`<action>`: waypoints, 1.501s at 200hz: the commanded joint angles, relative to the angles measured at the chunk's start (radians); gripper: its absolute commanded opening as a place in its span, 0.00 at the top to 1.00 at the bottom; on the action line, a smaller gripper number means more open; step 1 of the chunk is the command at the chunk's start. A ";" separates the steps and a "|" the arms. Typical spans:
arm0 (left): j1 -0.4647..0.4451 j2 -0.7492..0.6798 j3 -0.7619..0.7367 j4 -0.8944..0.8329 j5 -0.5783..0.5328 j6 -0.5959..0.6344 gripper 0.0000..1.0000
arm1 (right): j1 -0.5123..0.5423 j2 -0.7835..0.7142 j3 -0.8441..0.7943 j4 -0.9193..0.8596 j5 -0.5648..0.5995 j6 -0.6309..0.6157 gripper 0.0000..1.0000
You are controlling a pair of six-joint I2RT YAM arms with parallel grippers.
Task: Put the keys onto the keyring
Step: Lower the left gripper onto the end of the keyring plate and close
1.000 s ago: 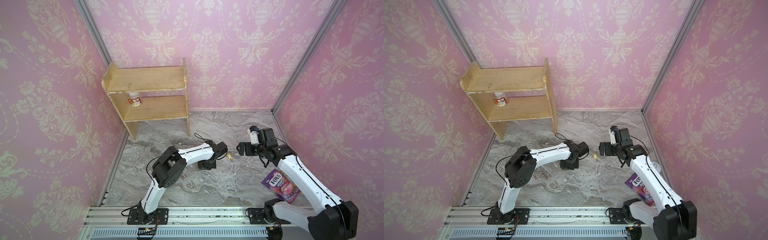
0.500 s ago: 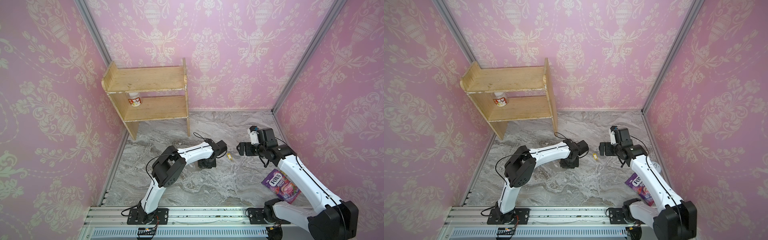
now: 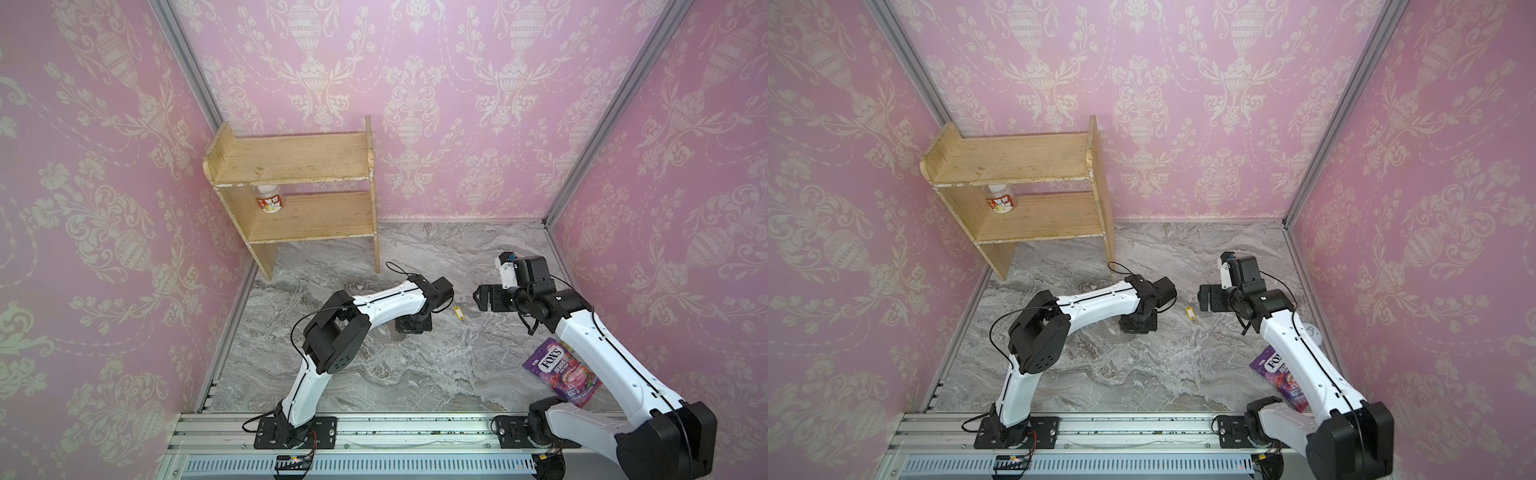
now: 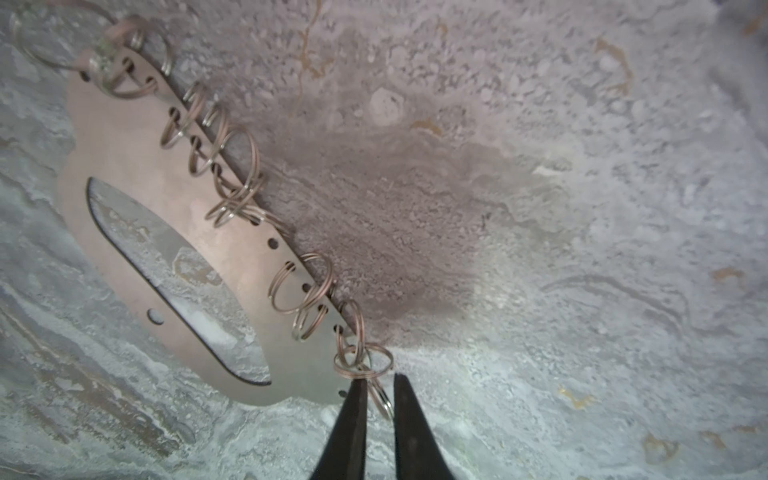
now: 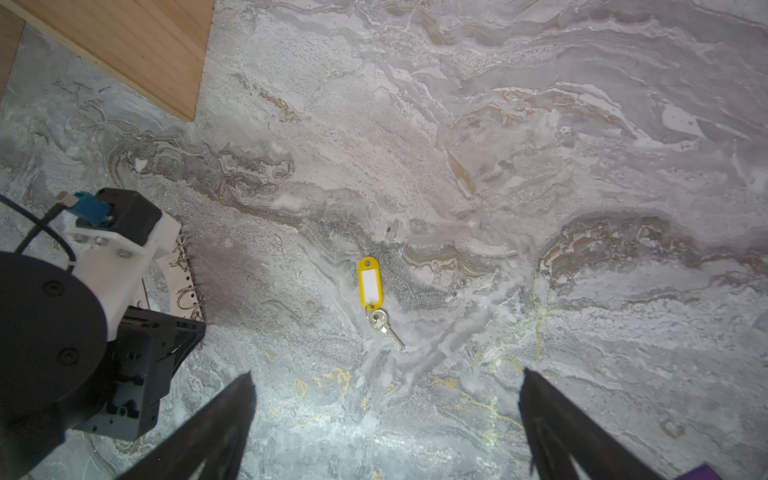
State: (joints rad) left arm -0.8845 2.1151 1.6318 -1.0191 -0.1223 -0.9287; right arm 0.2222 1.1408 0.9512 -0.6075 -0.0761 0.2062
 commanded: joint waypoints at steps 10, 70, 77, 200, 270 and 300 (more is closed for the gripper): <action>0.007 0.024 0.017 -0.033 -0.006 0.025 0.84 | 0.000 -0.027 -0.004 -0.004 -0.007 -0.022 0.00; 0.005 0.025 -0.003 -0.032 0.003 0.030 0.82 | 0.000 -0.027 -0.007 -0.002 -0.004 -0.021 0.00; 0.005 0.027 -0.003 -0.032 0.003 0.028 0.83 | -0.001 -0.027 -0.006 -0.002 -0.004 -0.022 0.00; 0.005 0.036 -0.001 -0.029 0.015 0.038 0.84 | 0.000 -0.033 -0.008 -0.003 0.002 -0.022 0.00; 0.002 0.046 -0.002 -0.033 0.023 0.044 0.83 | 0.000 -0.039 -0.009 -0.003 0.004 -0.022 0.00; 0.002 0.044 -0.001 -0.033 0.016 0.041 0.86 | 0.001 -0.042 -0.010 0.000 0.004 -0.021 0.00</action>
State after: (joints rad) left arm -0.8848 2.1487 1.6318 -1.0237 -0.1108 -0.9058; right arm 0.2222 1.1267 0.9512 -0.6075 -0.0753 0.2058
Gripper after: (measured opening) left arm 0.157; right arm 0.996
